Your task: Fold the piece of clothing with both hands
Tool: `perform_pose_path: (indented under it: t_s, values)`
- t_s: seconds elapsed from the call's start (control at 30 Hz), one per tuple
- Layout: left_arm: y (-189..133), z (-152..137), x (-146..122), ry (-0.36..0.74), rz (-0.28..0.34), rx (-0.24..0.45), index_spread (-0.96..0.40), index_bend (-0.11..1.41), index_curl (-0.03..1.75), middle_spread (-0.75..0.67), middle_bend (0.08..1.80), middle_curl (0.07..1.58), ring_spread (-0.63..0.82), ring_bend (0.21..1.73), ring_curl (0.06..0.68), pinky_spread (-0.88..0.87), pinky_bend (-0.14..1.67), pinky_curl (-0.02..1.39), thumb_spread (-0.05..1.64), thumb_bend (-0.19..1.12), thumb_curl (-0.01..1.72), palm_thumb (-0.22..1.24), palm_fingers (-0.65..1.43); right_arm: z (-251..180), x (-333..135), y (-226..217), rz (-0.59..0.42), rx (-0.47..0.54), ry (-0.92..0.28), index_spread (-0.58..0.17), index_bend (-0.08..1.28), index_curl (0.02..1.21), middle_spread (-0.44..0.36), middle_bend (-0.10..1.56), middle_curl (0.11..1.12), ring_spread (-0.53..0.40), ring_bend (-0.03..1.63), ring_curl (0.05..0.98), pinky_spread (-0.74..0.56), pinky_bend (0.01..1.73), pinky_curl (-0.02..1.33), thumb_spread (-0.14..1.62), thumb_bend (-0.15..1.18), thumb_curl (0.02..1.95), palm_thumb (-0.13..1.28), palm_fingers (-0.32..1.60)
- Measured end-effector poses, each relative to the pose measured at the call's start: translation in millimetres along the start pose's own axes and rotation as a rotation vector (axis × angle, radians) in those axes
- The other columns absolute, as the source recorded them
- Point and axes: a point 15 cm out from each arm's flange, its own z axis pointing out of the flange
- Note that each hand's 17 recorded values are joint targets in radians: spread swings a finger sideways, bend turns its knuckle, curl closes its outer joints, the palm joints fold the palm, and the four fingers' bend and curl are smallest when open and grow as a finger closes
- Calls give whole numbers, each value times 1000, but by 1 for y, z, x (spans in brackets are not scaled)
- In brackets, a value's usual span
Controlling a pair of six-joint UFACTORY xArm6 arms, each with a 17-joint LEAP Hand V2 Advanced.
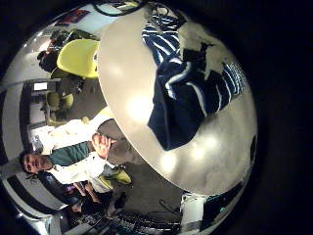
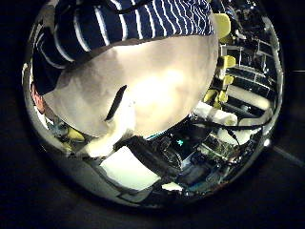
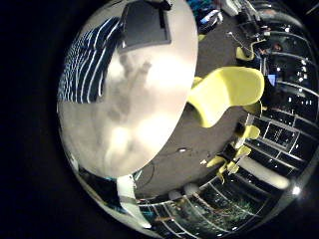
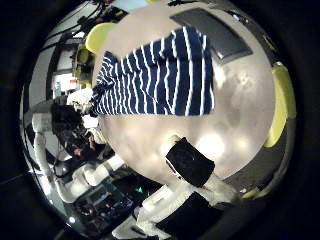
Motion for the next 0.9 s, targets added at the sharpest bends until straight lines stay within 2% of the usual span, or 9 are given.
perform_pose_path:
  t_s: [0.2, 0.47, 0.67, 0.9]
  values:
    - [4, 2, -1, 3, -1, -6, -22, 182, 498, 72, 194, 467, 22, 775, 293, 60, 399, 492, 1204, -16, 330, 456, 230, 29, -27, -8, -58, -67, 4, -437, 191, 401, -226, 286, 365, 61, 366, 237, 367, 273, 347, 1276, -18, 332, 483, 172]
    - [7, -4, -3, 0, -5, 1, -21, 179, 470, 73, 197, 451, 29, 762, 286, 71, 375, 479, 1205, -15, 328, 461, 243, 53, -39, -12, -102, -129, 47, -408, 201, 391, -186, 278, 363, 78, 277, 219, 348, 187, 316, 1262, -38, 298, 303, 231]
    - [5, -7, -2, 0, -6, 8, -21, 179, 454, 73, 197, 440, 31, 753, 282, 83, 363, 470, 1203, -17, 330, 463, 252, 62, -39, 8, -106, -226, 51, -396, 204, 395, -137, 270, 363, 70, 261, 222, 345, 165, 286, 1259, -26, 280, 223, 272]
    - [2, -10, -3, -1, -5, 15, -20, 179, 438, 72, 194, 428, 32, 748, 278, 88, 356, 463, 1205, -16, 333, 467, 260, 73, -31, 37, -90, -316, 32, -381, 206, 401, -107, 337, 382, 43, 253, 227, 339, 156, 242, 1265, -16, 273, 203, 324]
